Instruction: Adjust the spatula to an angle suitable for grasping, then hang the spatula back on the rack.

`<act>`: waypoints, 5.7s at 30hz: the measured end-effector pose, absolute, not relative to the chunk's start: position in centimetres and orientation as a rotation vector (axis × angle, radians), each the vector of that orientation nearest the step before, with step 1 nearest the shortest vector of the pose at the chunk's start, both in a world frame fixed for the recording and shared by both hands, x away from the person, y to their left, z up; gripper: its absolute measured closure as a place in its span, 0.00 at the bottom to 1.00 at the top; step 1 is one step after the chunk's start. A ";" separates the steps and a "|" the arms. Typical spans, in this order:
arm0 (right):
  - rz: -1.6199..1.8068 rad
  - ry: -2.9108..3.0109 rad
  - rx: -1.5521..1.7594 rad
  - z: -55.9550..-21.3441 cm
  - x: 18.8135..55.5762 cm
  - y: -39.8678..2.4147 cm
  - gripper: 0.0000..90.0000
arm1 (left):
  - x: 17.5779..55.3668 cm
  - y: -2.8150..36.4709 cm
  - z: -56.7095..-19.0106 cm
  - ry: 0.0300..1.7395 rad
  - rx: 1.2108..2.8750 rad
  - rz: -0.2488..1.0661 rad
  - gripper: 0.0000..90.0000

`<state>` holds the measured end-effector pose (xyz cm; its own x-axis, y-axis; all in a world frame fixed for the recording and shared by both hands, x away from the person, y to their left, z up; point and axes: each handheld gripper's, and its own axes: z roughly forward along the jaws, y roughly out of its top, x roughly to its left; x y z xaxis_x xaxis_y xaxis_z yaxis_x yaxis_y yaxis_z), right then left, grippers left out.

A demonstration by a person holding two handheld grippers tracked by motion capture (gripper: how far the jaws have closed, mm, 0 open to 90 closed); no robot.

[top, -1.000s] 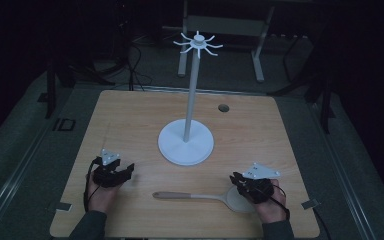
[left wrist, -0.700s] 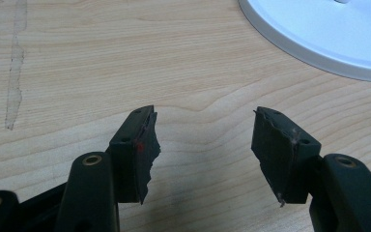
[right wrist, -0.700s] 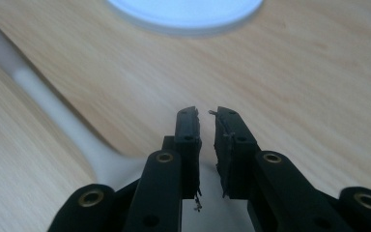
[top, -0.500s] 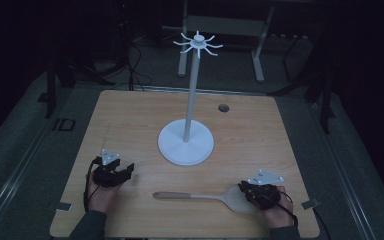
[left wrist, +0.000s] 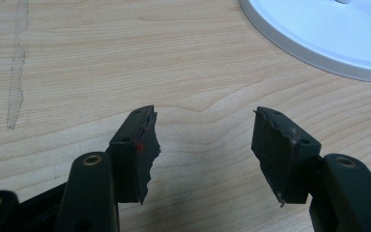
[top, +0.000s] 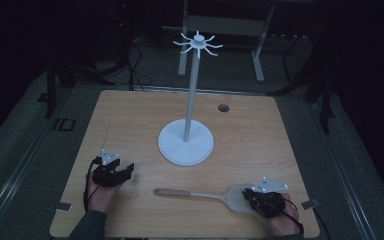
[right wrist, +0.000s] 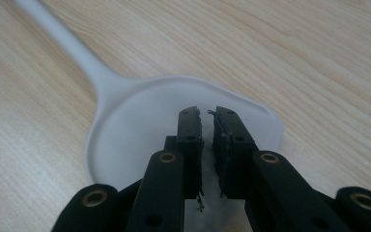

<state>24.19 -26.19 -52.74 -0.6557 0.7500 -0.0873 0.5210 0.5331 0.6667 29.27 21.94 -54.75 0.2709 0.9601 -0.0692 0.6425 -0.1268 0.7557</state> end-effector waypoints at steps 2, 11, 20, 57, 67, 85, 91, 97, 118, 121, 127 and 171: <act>0.871 2.418 1.051 -52.9 24.0 -26.2 0.90 | 29.3 21.9 -54.7 1.449 1.852 0.586 0.47; 0.866 2.445 1.071 -53.4 22.9 -26.4 0.90 | 29.3 21.9 -54.8 1.451 1.854 0.585 0.47; 0.872 2.477 1.065 -53.5 21.4 -25.9 0.90 | 29.3 21.9 -54.8 1.450 1.854 0.584 0.47; 0.889 2.397 0.925 -47.6 25.8 -20.6 0.79 | 29.3 22.0 -54.8 1.451 1.850 0.585 0.47; 0.858 2.393 0.928 -46.6 27.1 -19.1 0.76 | 29.5 22.0 -54.8 1.451 1.846 0.583 0.47; 0.776 2.442 0.968 -45.4 29.2 -17.1 0.60 | 29.5 22.0 -54.8 1.450 1.849 0.584 0.46; 0.738 2.491 0.985 -45.6 30.2 -16.5 0.59 | 29.5 21.9 -54.8 1.447 1.853 0.586 0.46; 0.719 2.540 0.965 -45.9 31.0 -15.9 0.63 | 29.5 22.0 -54.8 1.446 1.852 0.585 0.46; 0.627 2.682 0.919 -47.2 33.3 -12.6 0.83 | 29.6 21.7 -54.9 1.442 1.858 0.577 0.46; 0.605 2.702 0.923 -47.7 33.8 -12.3 0.83 | 29.6 21.7 -54.8 1.438 1.863 0.577 0.46; 0.542 2.743 0.922 -48.7 34.6 -11.6 0.81 | 29.6 21.8 -54.8 1.440 1.858 0.579 0.46; 0.312 2.840 0.943 -52.5 36.8 -8.3 0.83 | 29.5 21.8 -54.7 1.441 1.843 0.591 0.46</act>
